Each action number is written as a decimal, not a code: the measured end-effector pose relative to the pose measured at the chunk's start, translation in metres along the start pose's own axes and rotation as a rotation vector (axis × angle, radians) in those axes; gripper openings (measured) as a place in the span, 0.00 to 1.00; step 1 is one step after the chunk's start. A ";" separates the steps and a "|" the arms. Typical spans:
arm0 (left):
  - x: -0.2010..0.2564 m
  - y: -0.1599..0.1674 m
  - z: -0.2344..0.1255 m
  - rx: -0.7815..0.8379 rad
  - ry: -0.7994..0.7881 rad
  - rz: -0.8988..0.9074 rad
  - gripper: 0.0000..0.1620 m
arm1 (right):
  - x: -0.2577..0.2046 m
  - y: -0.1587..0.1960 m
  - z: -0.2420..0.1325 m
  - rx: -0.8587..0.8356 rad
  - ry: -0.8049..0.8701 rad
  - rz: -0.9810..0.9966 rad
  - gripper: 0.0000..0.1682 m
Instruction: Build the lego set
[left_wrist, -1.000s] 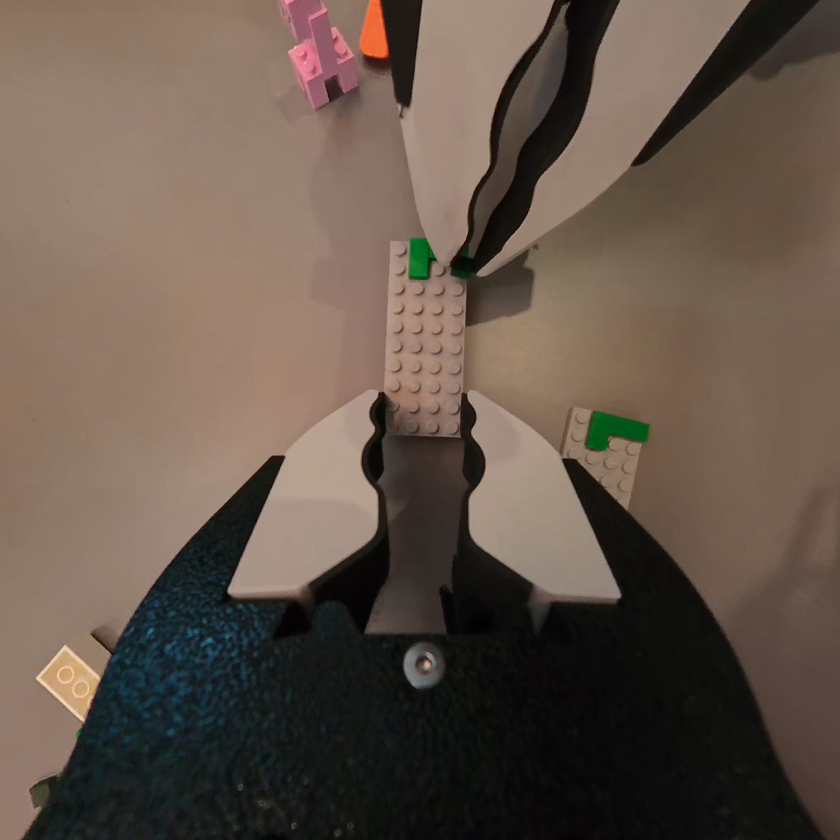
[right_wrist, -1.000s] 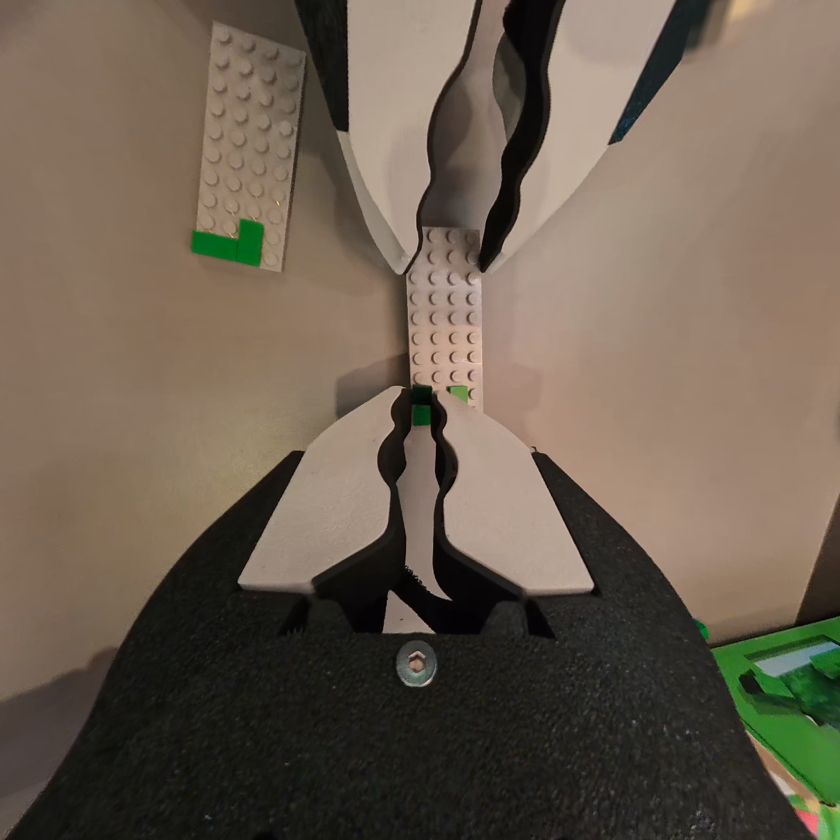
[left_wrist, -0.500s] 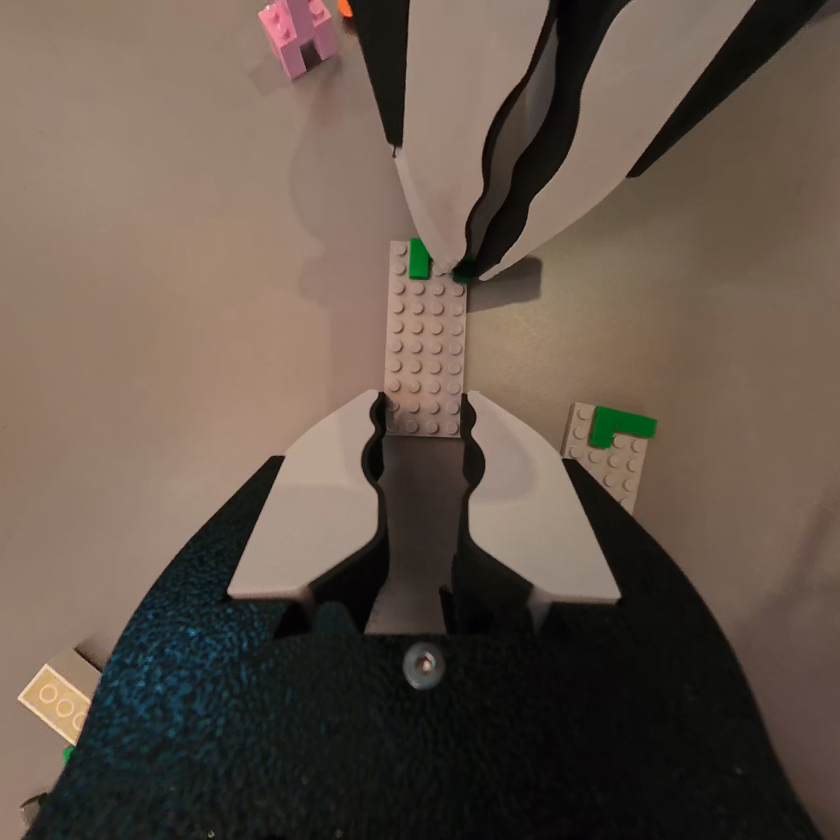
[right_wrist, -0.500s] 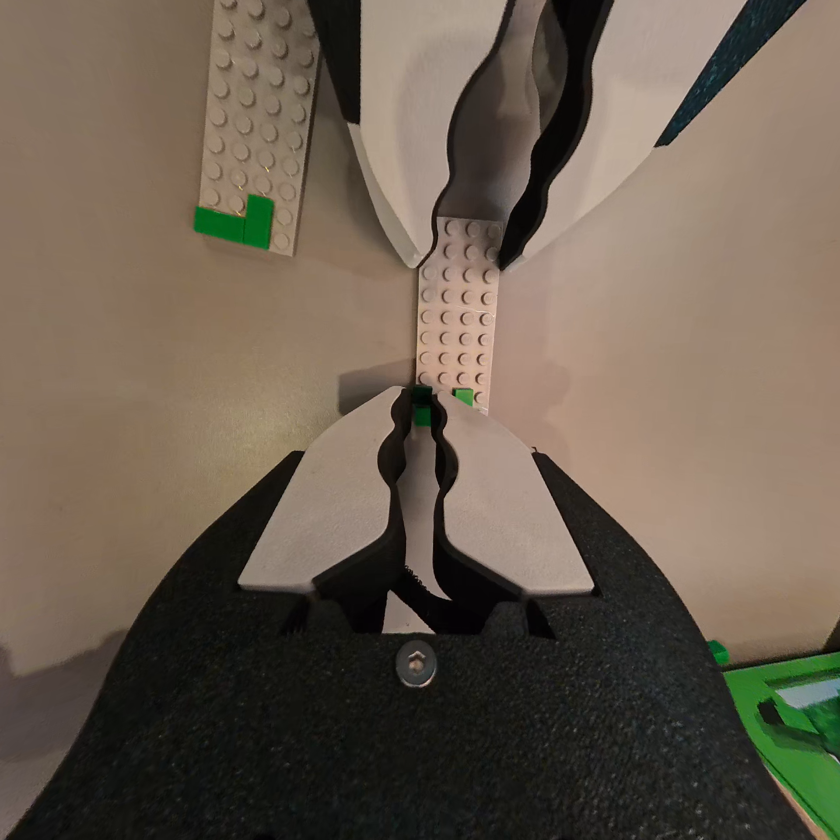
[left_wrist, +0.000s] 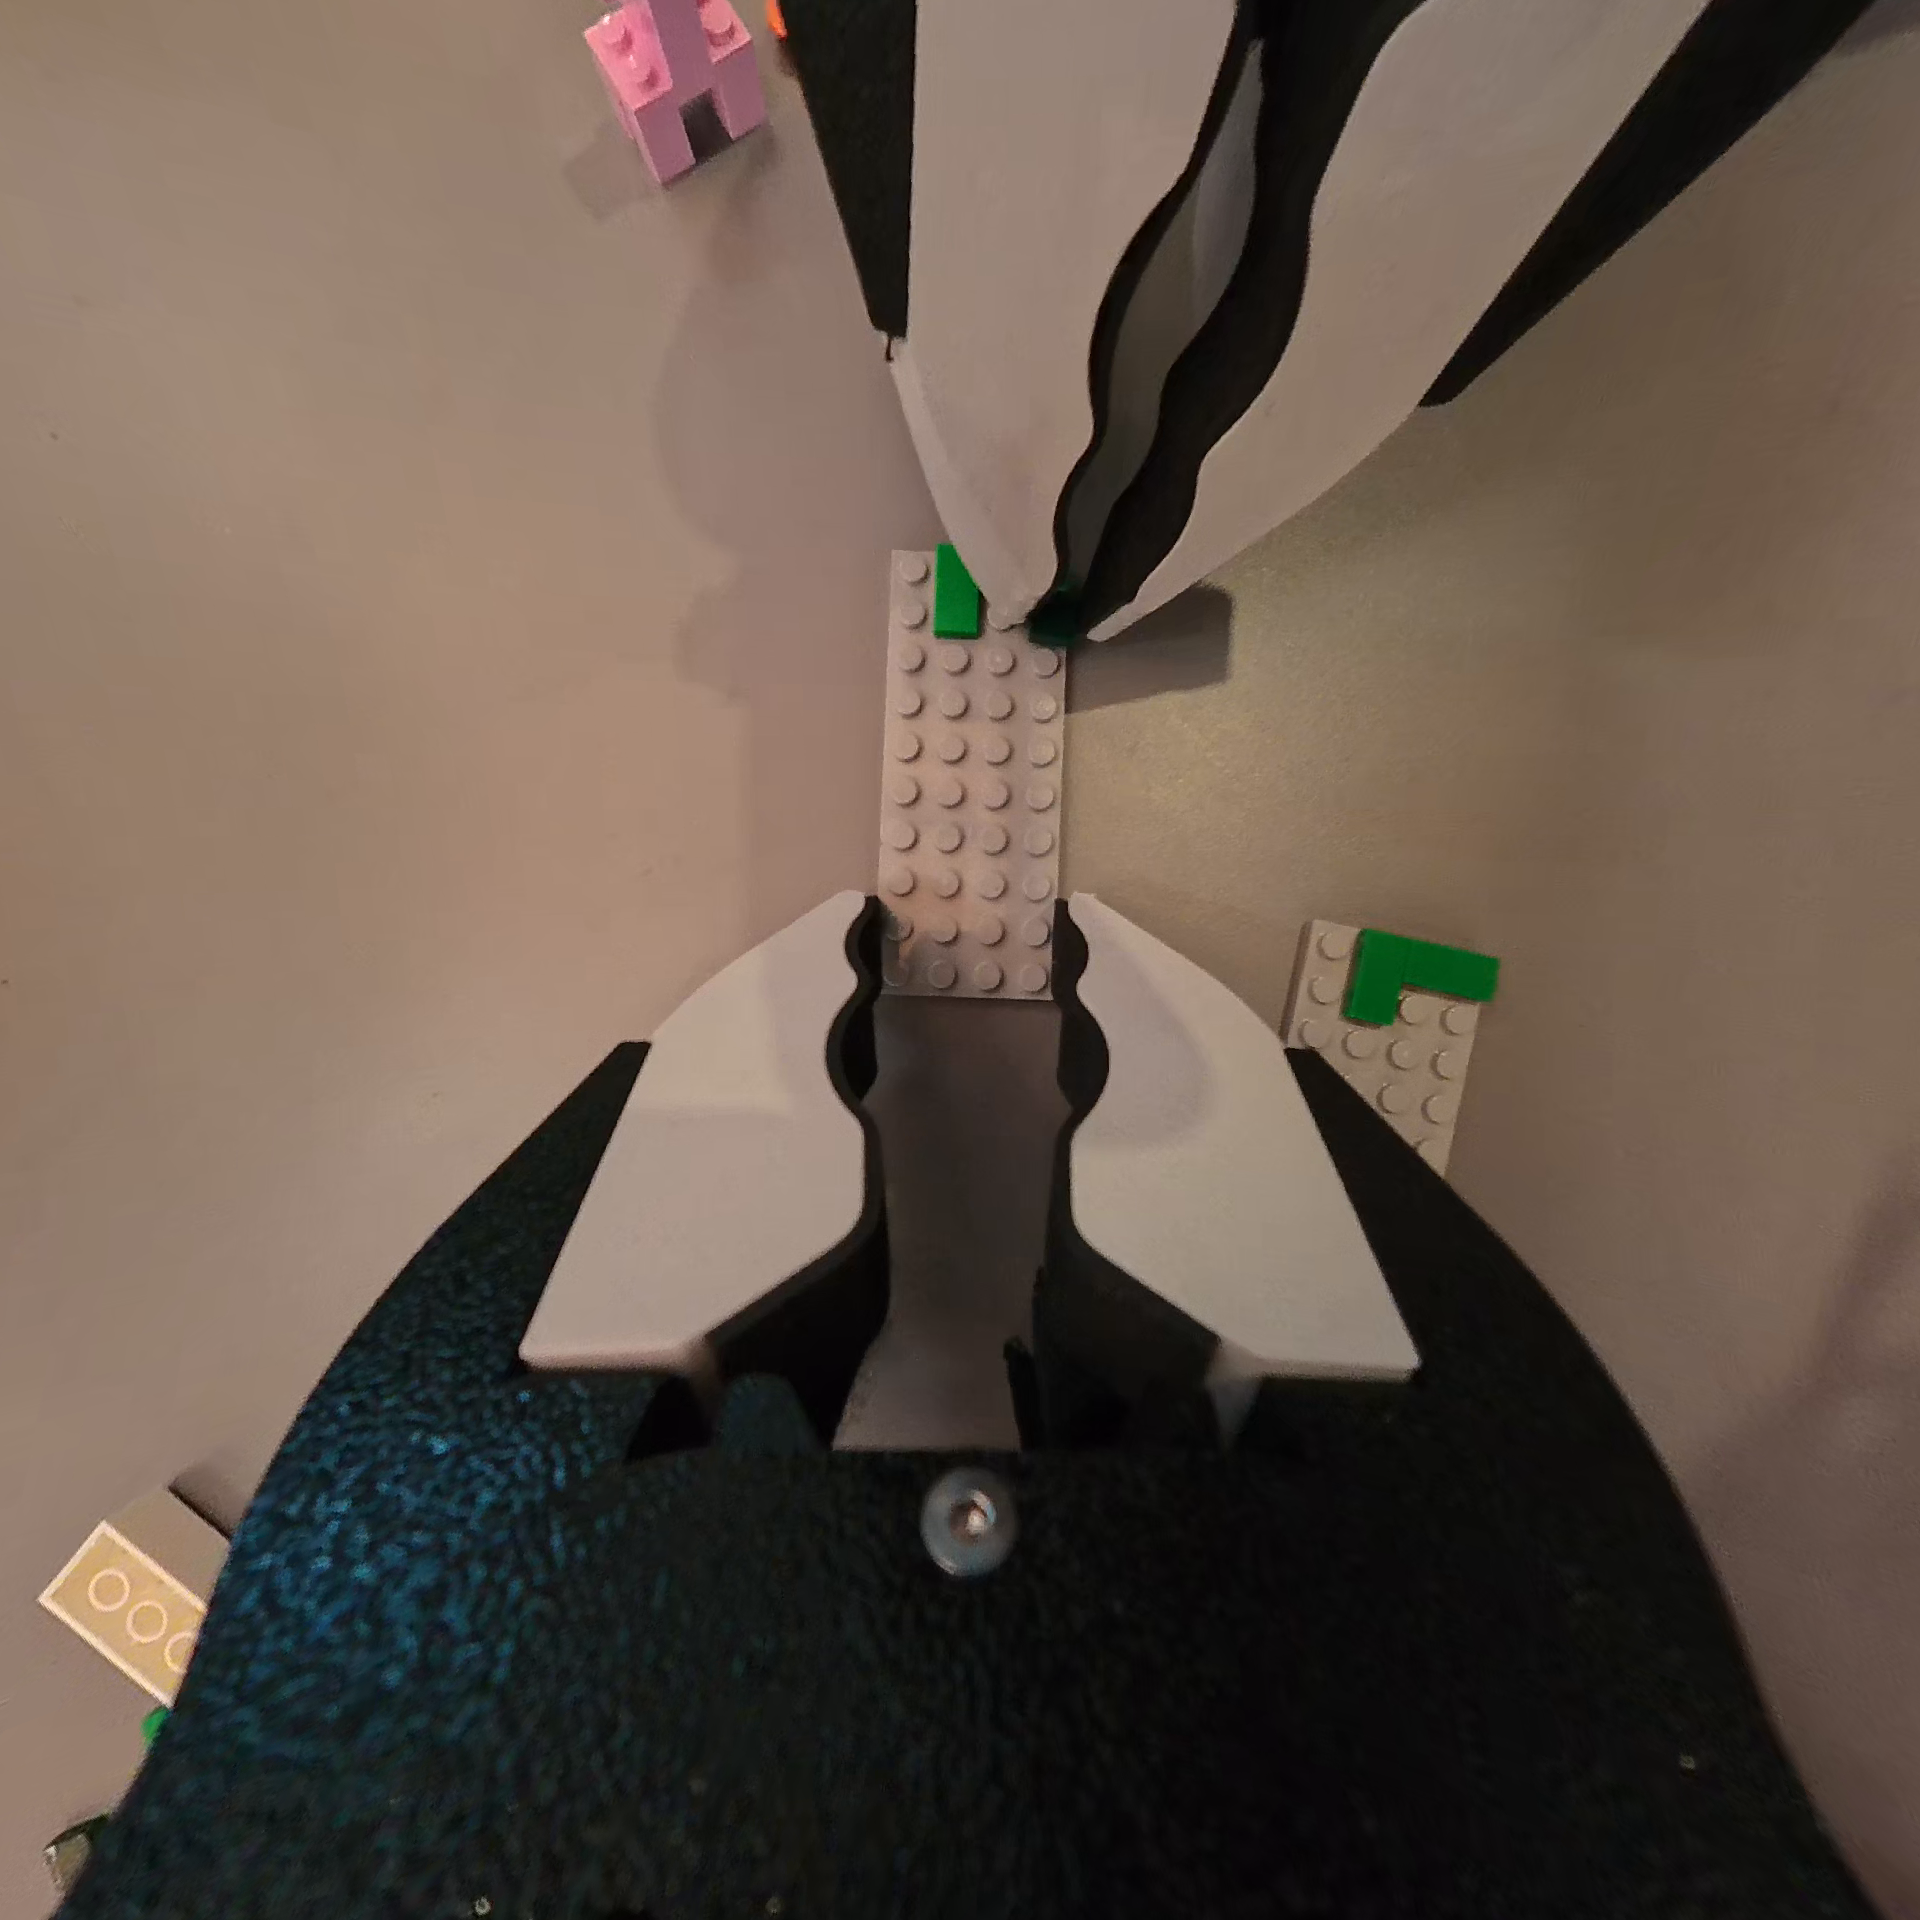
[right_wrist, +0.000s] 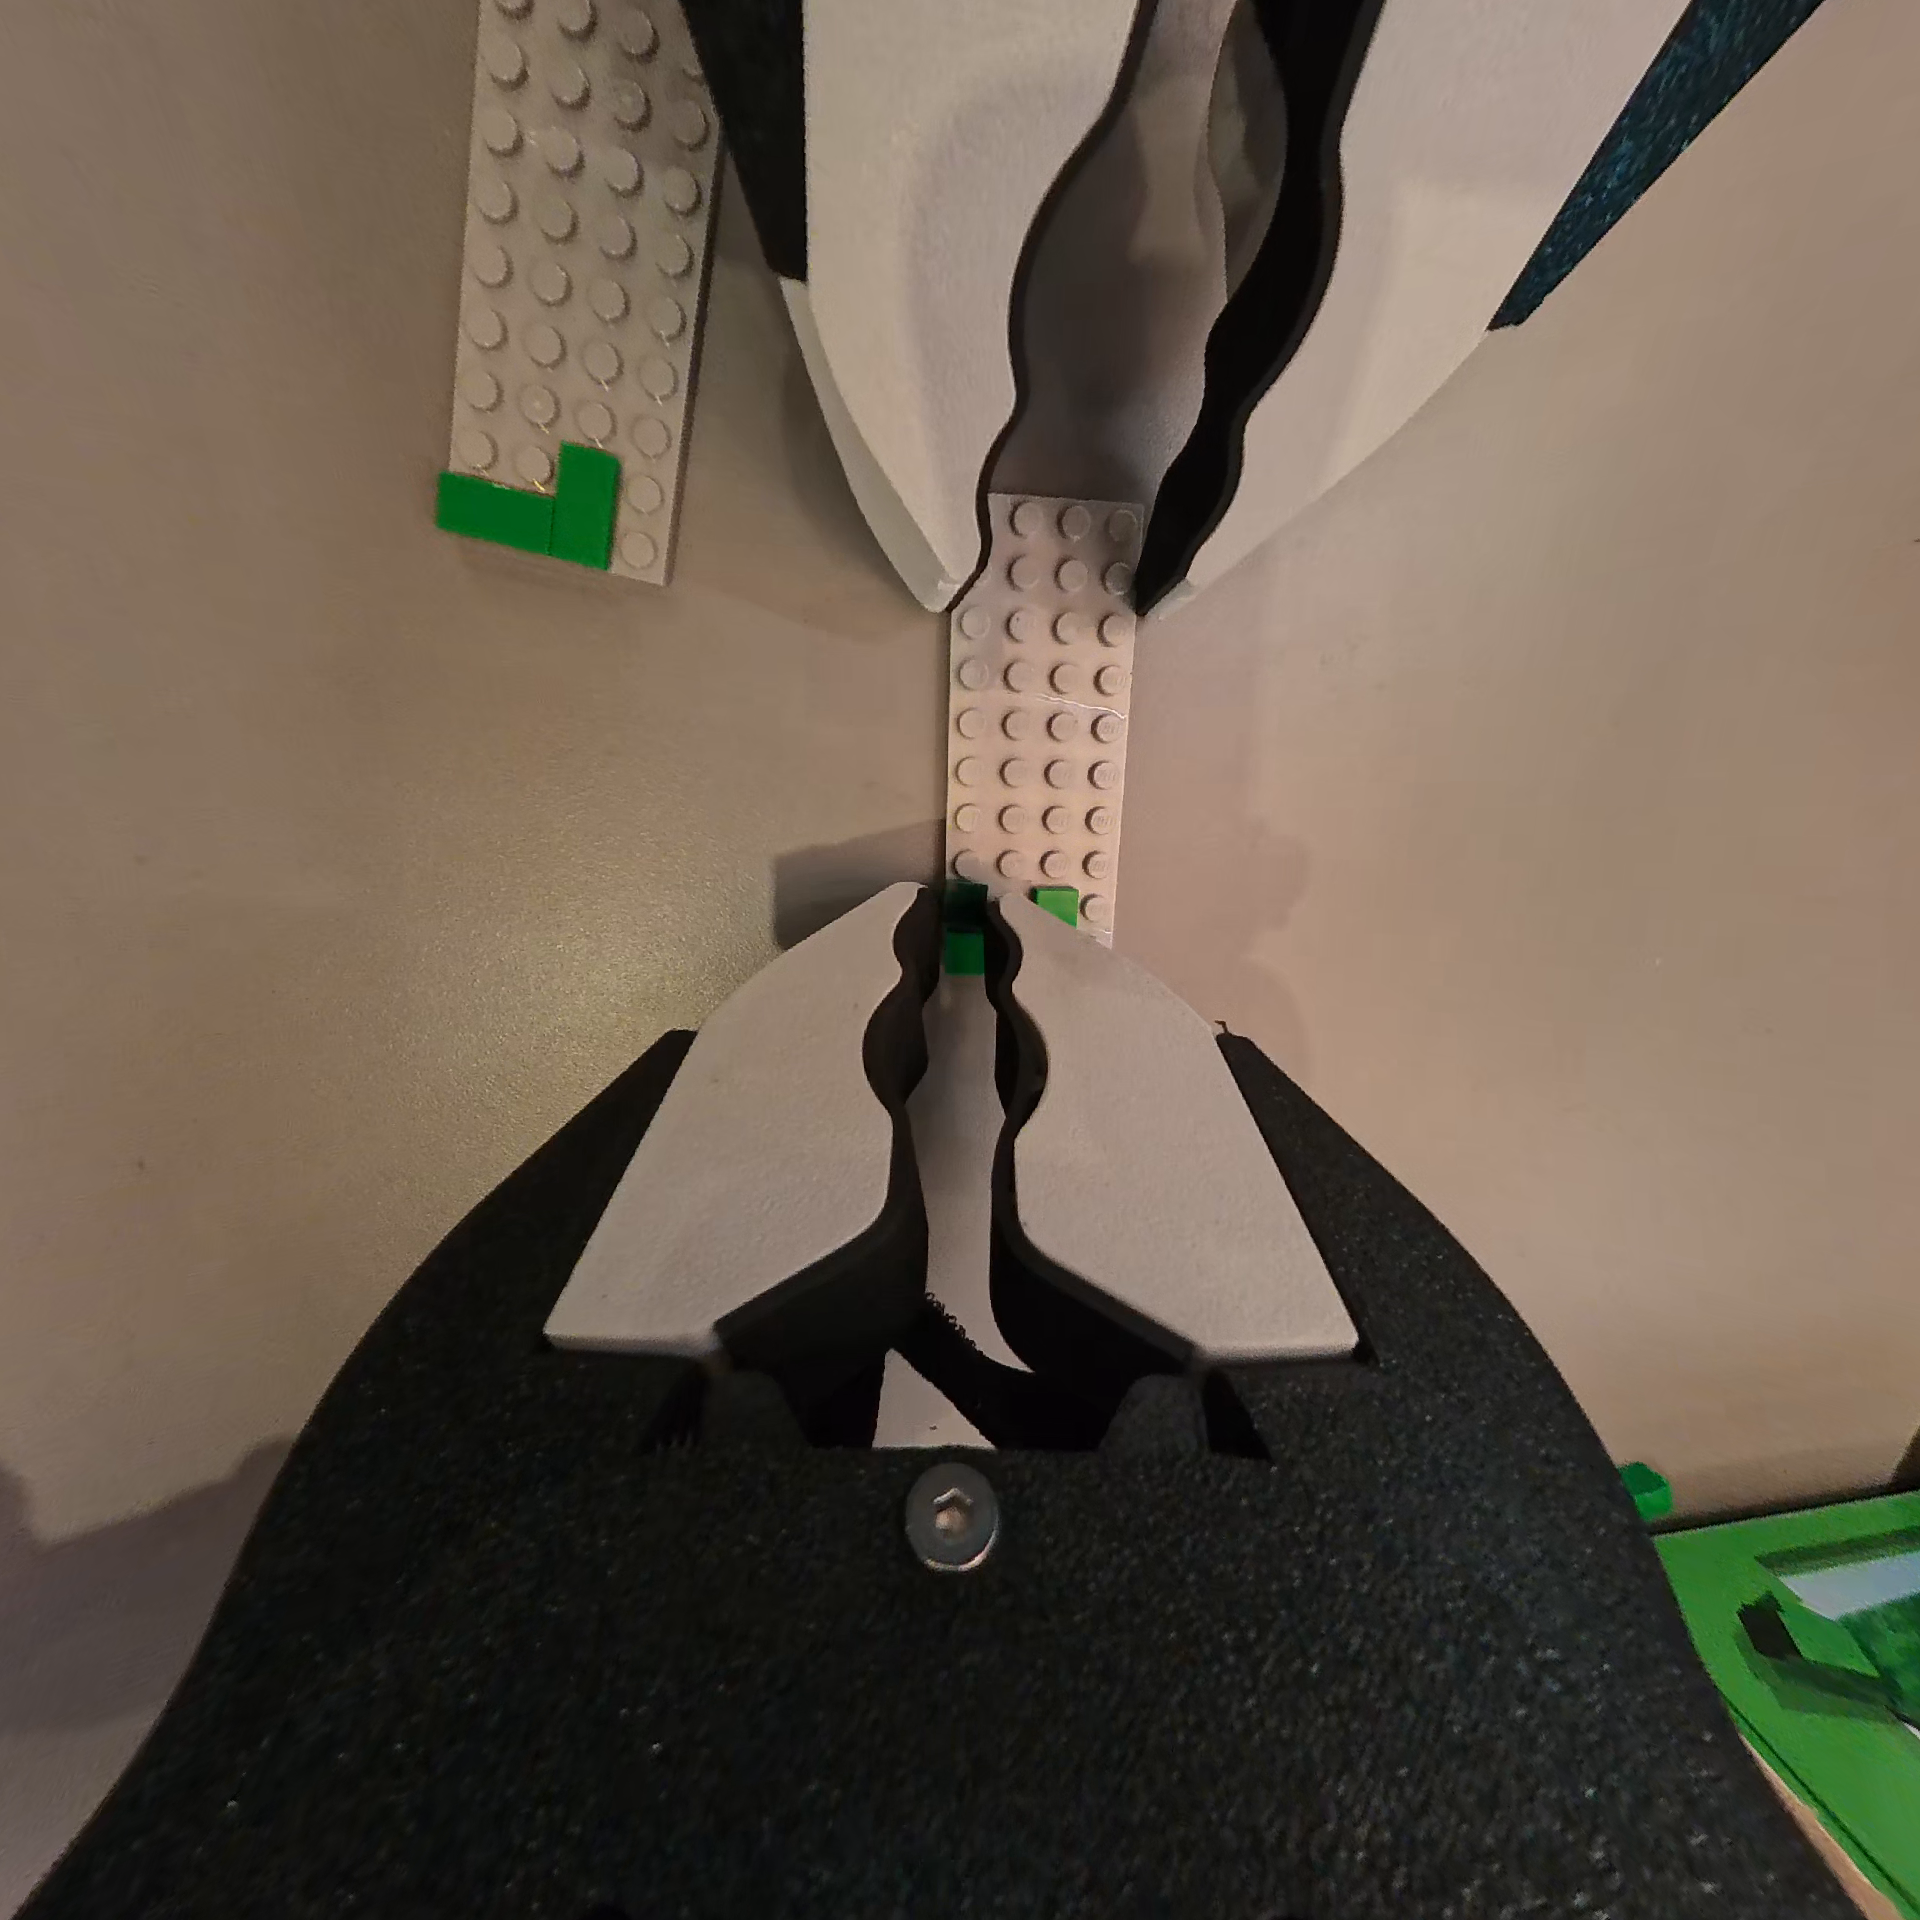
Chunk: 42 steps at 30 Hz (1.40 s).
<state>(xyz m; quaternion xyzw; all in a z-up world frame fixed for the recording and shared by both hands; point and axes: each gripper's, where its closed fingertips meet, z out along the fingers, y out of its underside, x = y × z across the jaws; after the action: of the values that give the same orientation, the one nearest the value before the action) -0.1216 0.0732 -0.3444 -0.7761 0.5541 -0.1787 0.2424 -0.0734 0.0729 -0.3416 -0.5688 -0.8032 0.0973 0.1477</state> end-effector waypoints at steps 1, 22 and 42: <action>0.000 0.000 0.000 0.000 0.000 0.000 0.19 | 0.000 0.000 0.000 0.000 0.000 0.001 0.04; 0.000 0.000 0.000 0.005 0.007 -0.010 0.19 | 0.001 0.000 0.001 0.014 0.003 0.008 0.04; 0.000 0.000 0.000 0.013 0.014 -0.009 0.19 | -0.004 -0.002 -0.002 0.054 -0.022 0.033 0.04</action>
<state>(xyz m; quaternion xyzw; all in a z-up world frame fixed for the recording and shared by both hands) -0.1220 0.0732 -0.3443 -0.7757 0.5511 -0.1887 0.2426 -0.0731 0.0683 -0.3392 -0.5766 -0.7925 0.1274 0.1526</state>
